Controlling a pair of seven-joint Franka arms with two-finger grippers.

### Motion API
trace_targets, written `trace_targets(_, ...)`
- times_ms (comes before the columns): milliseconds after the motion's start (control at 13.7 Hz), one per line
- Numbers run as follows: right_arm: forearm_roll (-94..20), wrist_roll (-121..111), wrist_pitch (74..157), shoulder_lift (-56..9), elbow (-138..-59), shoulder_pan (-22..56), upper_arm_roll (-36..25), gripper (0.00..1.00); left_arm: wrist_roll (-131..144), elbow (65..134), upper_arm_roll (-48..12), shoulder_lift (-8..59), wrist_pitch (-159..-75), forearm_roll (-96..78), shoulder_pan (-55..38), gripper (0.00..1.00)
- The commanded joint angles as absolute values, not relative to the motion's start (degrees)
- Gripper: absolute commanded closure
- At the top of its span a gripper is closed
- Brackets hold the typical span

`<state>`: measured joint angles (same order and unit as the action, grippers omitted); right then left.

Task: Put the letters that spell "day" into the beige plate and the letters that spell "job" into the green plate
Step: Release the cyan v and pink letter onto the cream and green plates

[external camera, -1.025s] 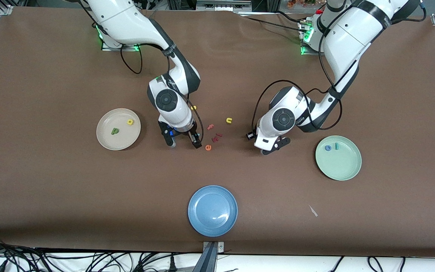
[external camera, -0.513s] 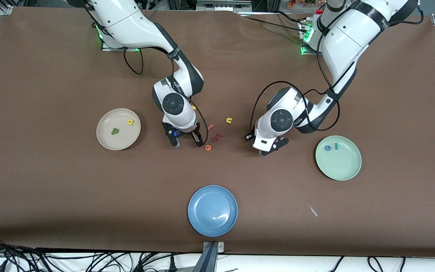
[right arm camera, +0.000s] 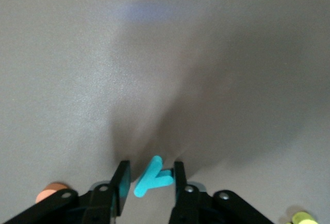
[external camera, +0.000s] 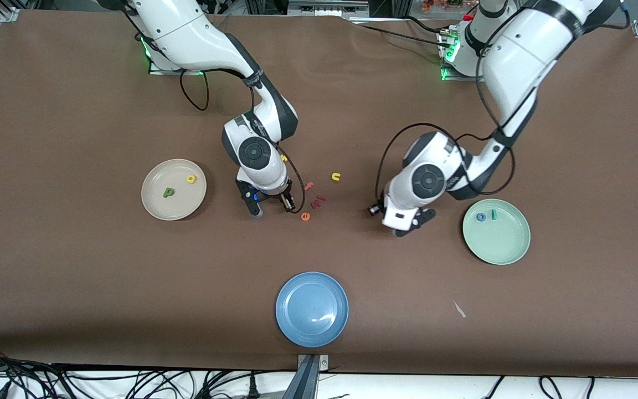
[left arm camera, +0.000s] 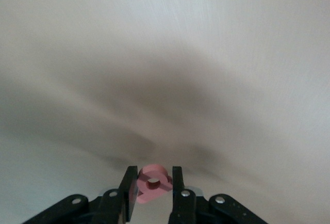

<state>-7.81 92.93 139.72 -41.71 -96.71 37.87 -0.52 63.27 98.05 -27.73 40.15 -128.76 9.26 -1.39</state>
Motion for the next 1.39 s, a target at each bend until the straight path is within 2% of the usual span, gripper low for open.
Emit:
trace_targets(0,-6.86,93.87,138.26,-41.92,-96.42,38.94,-0.97,0.72,56.98,99.23,-27.95,33.93,-122.89,10.72,5.51,0.94)
trace_targets(73,-6.86,93.78,137.47,-41.66,-96.24,38.94,-0.97,0.79,53.56,99.32,-27.95,33.84,-121.48,10.72,8.32,0.95)
trace_targets(146,-6.86,93.52,136.76,-41.49,-95.89,38.76,-1.05,0.81,49.70,99.32,-27.95,33.84,-119.64,10.72,11.39,0.95)
trace_targets(513,-6.94,84.31,124.83,-35.52,-93.69,38.67,-6.49,0.81,34.74,99.75,-27.69,34.27,-115.15,11.59,21.96,0.96)
trace_targets(806,-7.91,71.67,114.90,-30.43,-94.65,38.23,-13.16,0.81,33.31,99.32,-27.69,36.73,-116.80,18.62,26.01,0.96)
trace_targets(952,-8.17,64.11,112.33,-26.74,-98.94,38.14,-17.38,0.81,33.31,99.32,-27.69,38.58,-118.99,20.03,26.54,0.95)
trace_targets(1172,-9.31,52.68,114.16,-21.81,-110.35,38.14,-23.09,0.81,33.13,97.48,-26.37,40.25,-120.85,20.48,26.46,0.91)
trace_targets(1245,-10.10,49.08,116.08,-20.67,-114.39,38.14,-24.86,0.81,32.53,95.99,-26.37,40.78,-120.76,20.48,26.46,0.86)
trace_targets(1318,-10.19,46.52,118.71,-19.78,-117.65,38.14,-25.92,0.81,31.65,95.45,-26.37,40.96,-120.76,20.39,26.46,0.77)
